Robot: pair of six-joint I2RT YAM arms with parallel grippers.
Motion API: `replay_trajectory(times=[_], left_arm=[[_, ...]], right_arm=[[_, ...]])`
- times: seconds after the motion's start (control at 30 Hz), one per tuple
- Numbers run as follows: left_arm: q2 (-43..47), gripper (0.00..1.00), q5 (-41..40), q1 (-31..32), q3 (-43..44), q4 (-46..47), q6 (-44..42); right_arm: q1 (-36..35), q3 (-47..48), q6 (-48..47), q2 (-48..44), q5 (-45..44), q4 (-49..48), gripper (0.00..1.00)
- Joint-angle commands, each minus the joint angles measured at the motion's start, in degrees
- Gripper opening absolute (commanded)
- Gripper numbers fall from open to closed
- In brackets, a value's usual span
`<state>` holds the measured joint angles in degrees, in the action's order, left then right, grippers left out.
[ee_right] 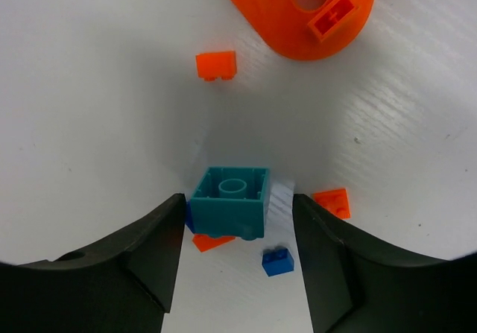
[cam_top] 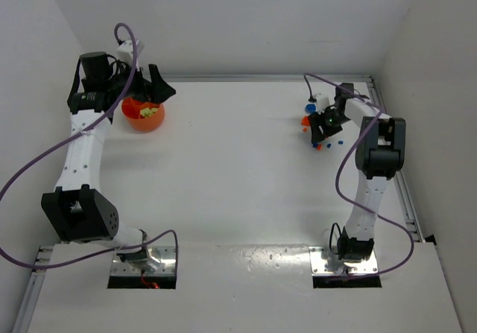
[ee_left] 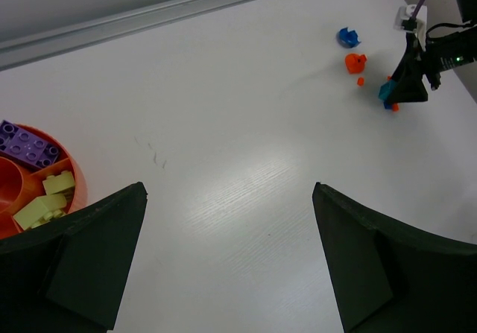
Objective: Sort the legos into containers by color
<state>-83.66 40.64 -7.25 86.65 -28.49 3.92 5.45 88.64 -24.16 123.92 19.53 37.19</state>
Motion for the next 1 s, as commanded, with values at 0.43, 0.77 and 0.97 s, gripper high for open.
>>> replay_trajectory(times=[0.43, 0.77, 0.97], left_arm=[[-0.3, 1.0, 1.8, 0.3, -0.5, 4.3, 1.6], [9.0, 1.0, 15.6, 4.9, -23.6, 23.6, 9.3], [12.7, 1.0, 5.8, 18.0, -28.1, 22.6, 2.2]], right_arm=[[-0.4, 1.0, 0.3, -4.6, 6.8, 1.1, 0.13], [-6.6, -1.7, 21.0, -16.3, 47.4, 0.4, 0.1], [-13.4, -19.7, 70.4, -23.0, 58.0, -51.1, 0.09]])
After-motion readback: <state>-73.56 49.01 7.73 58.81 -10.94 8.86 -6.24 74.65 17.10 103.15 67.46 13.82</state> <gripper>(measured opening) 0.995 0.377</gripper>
